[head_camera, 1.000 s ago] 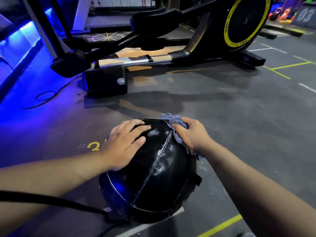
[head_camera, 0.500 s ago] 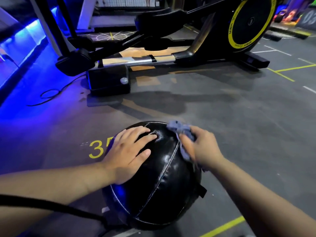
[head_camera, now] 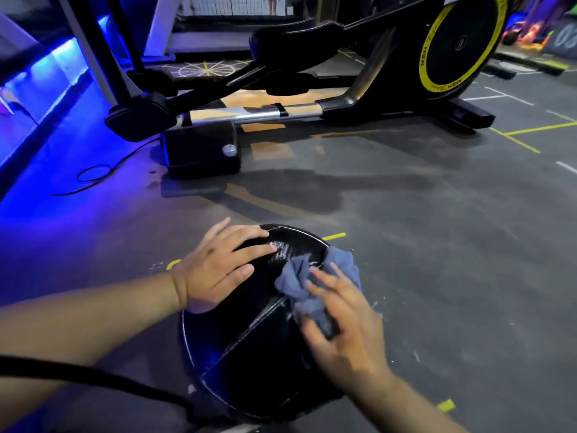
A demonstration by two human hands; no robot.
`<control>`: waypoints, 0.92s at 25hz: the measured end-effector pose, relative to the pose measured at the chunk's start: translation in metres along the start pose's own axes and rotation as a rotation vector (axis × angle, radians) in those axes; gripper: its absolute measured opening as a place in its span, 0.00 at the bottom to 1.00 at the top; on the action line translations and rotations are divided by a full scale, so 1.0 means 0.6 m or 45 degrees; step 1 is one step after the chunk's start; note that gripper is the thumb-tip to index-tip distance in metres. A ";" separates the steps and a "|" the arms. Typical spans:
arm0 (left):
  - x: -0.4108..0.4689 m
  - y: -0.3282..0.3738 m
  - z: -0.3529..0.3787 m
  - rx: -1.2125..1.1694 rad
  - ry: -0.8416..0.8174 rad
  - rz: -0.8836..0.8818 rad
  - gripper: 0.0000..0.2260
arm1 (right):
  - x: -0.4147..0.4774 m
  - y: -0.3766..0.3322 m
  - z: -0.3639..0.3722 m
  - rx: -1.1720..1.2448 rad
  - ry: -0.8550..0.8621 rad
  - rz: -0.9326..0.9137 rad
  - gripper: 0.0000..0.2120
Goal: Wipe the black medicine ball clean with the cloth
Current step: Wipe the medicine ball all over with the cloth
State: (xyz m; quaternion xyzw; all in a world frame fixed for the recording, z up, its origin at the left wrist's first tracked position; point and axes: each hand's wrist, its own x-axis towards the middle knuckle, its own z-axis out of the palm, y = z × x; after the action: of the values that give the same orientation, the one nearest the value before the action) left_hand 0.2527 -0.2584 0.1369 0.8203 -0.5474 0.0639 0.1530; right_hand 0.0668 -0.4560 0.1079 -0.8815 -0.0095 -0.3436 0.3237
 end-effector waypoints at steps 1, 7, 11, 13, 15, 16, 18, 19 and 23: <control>0.004 -0.009 -0.006 0.076 -0.029 0.038 0.21 | -0.024 -0.008 0.010 -0.042 -0.010 -0.136 0.16; 0.021 0.002 -0.027 0.368 0.021 -0.044 0.20 | -0.067 -0.044 0.056 -0.286 -0.244 -0.541 0.14; 0.029 0.032 -0.005 0.024 0.086 -0.304 0.22 | -0.014 -0.004 0.012 -0.270 -0.260 -0.334 0.18; 0.044 0.034 -0.002 -0.046 0.075 -0.344 0.22 | 0.032 0.010 -0.002 -0.169 -0.033 0.147 0.14; 0.064 0.039 0.004 -0.111 0.087 -0.365 0.21 | 0.072 0.016 -0.013 0.024 0.122 0.598 0.10; 0.072 0.042 0.008 -0.138 0.097 -0.376 0.20 | 0.081 0.016 -0.015 0.060 0.125 0.718 0.12; 0.084 0.046 0.016 -0.163 0.129 -0.377 0.19 | 0.073 0.002 -0.016 -0.042 0.098 0.678 0.06; 0.089 0.045 0.019 -0.171 0.151 -0.368 0.19 | 0.061 -0.008 -0.012 -0.161 0.046 0.526 0.07; 0.084 0.020 0.029 -0.297 0.238 -0.305 0.18 | 0.031 -0.048 0.025 -0.324 -0.321 -0.095 0.18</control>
State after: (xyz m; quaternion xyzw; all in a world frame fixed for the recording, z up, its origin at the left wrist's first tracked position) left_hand 0.2602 -0.3129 0.1363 0.8468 -0.4328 0.0571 0.3038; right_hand 0.0832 -0.4284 0.1272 -0.9504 -0.0391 -0.2405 0.1931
